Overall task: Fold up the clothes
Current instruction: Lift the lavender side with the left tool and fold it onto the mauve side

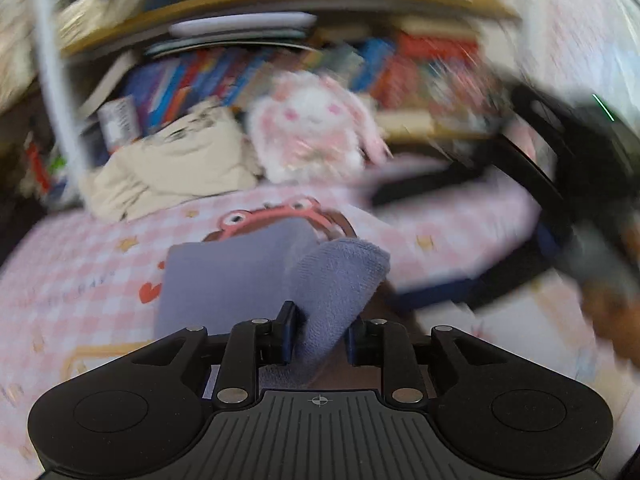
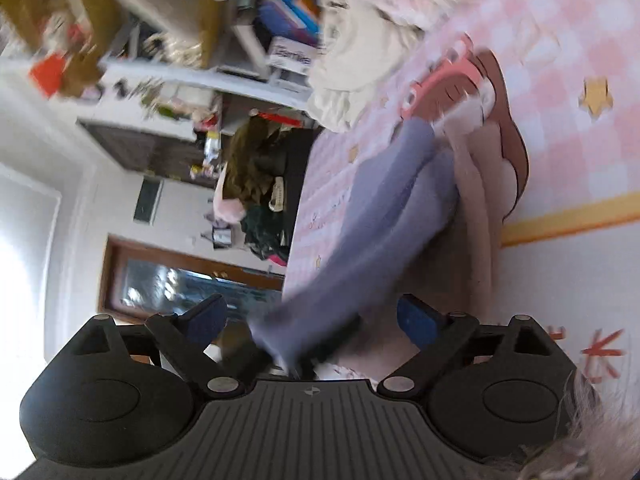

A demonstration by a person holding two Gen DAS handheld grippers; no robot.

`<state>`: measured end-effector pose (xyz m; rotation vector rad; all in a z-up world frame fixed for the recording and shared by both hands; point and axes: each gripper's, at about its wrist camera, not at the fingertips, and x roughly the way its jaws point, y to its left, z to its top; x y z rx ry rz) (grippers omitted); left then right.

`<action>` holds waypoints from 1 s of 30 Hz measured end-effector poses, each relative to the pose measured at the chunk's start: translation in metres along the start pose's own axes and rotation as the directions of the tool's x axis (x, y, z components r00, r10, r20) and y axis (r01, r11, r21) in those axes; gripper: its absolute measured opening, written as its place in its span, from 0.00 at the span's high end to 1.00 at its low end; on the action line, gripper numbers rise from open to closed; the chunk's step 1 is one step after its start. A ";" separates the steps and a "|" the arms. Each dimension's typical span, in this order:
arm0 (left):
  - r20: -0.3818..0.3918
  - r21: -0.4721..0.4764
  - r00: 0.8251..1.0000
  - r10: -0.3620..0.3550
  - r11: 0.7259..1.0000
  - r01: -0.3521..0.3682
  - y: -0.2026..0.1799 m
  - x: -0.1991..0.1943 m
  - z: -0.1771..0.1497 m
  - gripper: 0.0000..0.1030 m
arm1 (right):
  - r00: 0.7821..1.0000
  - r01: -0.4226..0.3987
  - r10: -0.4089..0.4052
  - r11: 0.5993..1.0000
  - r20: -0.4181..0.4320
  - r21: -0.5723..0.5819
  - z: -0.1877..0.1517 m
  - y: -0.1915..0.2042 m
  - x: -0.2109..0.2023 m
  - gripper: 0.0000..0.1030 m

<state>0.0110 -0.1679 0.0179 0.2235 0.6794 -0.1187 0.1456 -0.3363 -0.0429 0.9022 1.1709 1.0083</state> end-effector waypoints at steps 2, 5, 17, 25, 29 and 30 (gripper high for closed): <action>-0.024 0.121 1.000 0.020 0.993 -0.017 -0.016 0.003 -0.008 0.71 | 1.000 -0.017 0.017 0.997 -0.010 0.072 0.005 -0.008 0.012 0.10; -0.048 0.271 0.998 0.049 0.962 -0.034 -0.036 0.006 -0.020 0.65 | 0.999 0.052 -0.051 0.997 0.007 -0.049 0.010 0.006 0.020 0.12; -0.070 0.211 0.998 -0.008 0.977 0.022 -0.036 0.003 -0.023 0.30 | 0.939 0.343 -0.289 0.740 0.188 -0.578 0.004 0.065 0.040 0.91; -0.041 0.023 0.987 -0.156 0.987 0.157 -0.018 -0.027 -0.005 0.23 | 0.913 0.408 -0.386 0.842 0.135 -0.353 0.021 0.010 0.037 0.90; 0.054 -0.095 0.976 -0.212 0.972 0.216 0.002 -0.056 0.006 0.23 | 0.949 0.313 -0.297 0.925 0.105 -0.217 0.027 -0.002 0.019 0.61; 0.088 -0.126 0.974 -0.210 0.967 0.220 0.008 -0.064 0.008 0.23 | 0.963 0.267 -0.254 0.946 0.096 -0.181 0.026 -0.002 0.015 0.47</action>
